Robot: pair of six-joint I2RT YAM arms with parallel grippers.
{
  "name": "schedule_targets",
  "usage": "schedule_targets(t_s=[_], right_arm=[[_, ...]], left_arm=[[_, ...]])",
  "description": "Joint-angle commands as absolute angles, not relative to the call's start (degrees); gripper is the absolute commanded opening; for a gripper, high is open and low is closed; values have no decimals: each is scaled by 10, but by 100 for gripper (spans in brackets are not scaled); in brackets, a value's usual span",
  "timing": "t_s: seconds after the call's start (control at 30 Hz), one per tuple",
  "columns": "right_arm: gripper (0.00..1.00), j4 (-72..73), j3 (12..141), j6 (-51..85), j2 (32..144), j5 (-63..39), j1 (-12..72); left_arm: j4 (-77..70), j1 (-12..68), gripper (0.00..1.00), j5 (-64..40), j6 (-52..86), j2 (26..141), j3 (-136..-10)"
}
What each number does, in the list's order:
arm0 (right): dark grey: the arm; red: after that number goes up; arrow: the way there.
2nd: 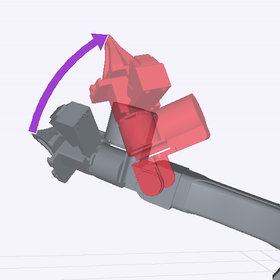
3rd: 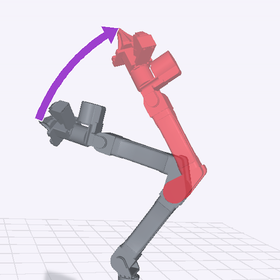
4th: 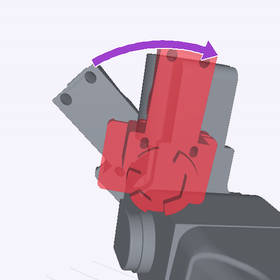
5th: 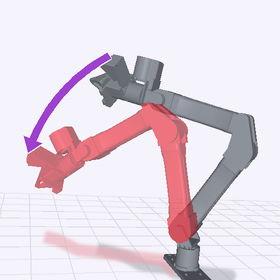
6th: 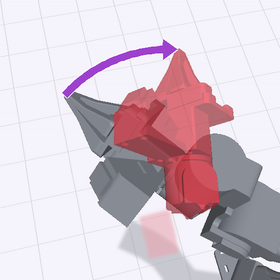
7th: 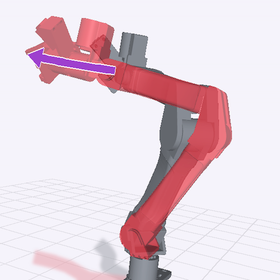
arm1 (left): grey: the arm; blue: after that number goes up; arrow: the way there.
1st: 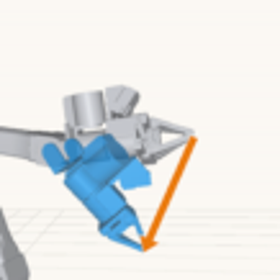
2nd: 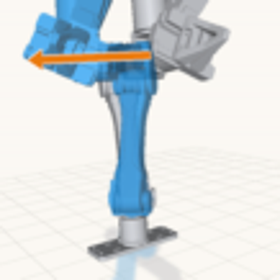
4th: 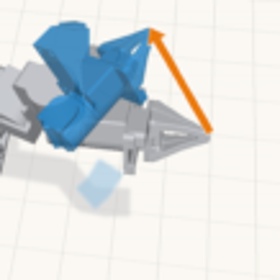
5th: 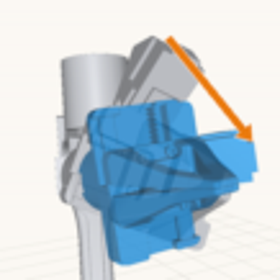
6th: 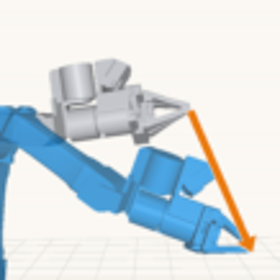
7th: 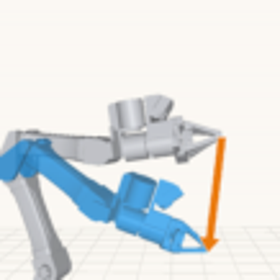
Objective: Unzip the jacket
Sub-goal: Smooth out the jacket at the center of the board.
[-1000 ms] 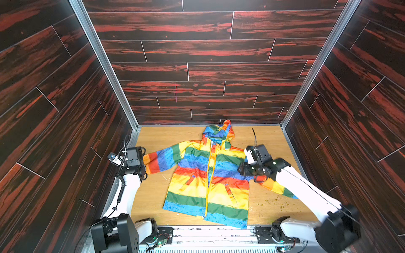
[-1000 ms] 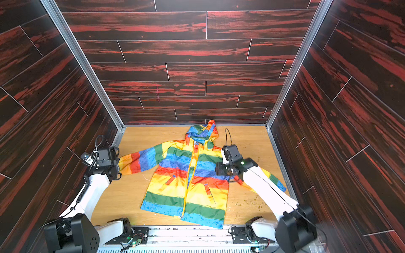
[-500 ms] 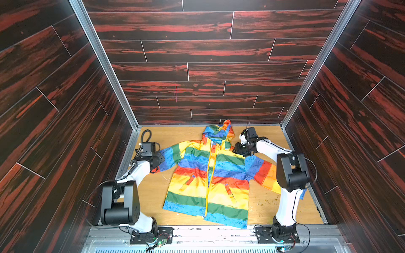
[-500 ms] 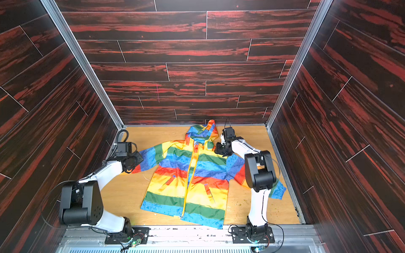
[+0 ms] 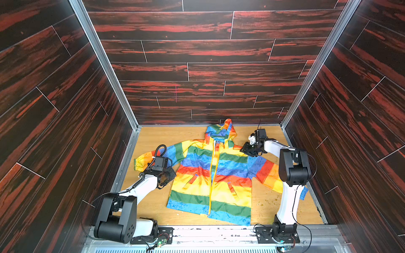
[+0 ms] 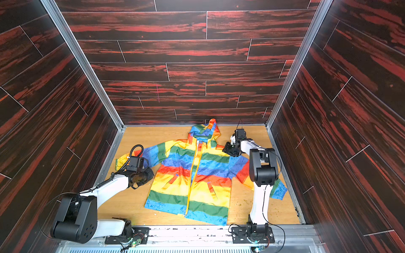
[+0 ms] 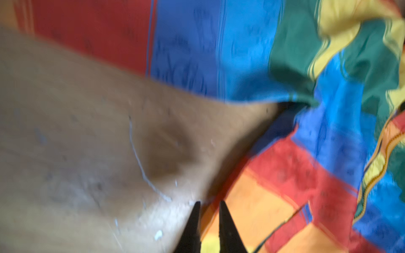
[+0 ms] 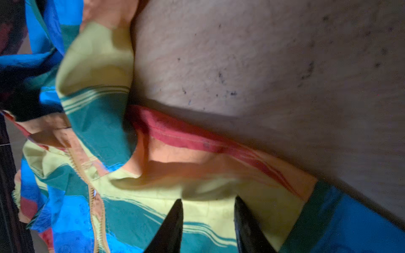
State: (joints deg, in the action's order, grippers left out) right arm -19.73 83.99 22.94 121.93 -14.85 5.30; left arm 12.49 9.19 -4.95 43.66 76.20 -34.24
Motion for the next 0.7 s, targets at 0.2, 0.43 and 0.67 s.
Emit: schedule_targets(t_s=[0.2, 0.43, 0.67], right_arm=[[41, -199, 807, 254, 1232, -161, 38], [51, -209, 769, 235, 1150, -154, 42], [58, -235, 712, 227, 1041, -126, 67]], left_arm=[[150, 152, 9, 0, 525, 686, -239], [231, 167, 44, 9, 494, 629, -270], [356, 167, 81, 15, 451, 639, -320]])
